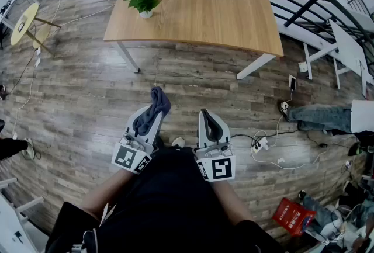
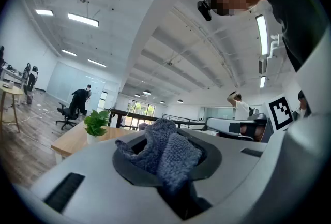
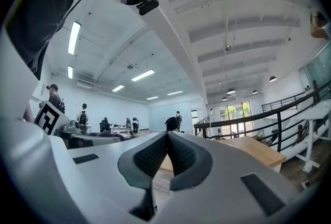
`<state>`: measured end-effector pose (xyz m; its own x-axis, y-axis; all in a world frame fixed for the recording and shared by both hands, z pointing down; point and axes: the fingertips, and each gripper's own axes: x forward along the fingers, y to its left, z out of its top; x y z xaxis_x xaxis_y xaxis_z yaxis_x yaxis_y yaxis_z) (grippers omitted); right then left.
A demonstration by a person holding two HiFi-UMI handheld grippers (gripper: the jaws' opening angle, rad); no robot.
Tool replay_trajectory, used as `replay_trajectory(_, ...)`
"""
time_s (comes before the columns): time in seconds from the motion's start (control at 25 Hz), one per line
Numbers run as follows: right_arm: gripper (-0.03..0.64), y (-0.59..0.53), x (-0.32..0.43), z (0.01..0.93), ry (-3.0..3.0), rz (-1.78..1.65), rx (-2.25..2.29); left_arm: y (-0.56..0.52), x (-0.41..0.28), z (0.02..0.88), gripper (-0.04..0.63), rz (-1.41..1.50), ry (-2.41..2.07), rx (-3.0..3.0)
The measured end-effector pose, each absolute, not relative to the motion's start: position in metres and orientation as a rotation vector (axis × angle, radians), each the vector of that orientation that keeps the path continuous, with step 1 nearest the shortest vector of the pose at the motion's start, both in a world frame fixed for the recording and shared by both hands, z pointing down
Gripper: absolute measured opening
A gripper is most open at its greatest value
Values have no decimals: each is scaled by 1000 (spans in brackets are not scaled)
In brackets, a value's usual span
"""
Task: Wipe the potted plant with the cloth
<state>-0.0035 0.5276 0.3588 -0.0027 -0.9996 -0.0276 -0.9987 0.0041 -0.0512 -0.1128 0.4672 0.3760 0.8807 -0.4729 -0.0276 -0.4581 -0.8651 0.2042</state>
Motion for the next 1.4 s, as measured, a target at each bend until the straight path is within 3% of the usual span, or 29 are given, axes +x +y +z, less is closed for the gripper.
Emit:
replay_trajectory(0.76,20,502,-11,373,2273,-110,-2045,439,-126,396,107,-75,-832,2775)
replay_trajectory(1.4,20,370,35,385,2271,-119,-2065,298,-83,422,107,-75,-780,2732)
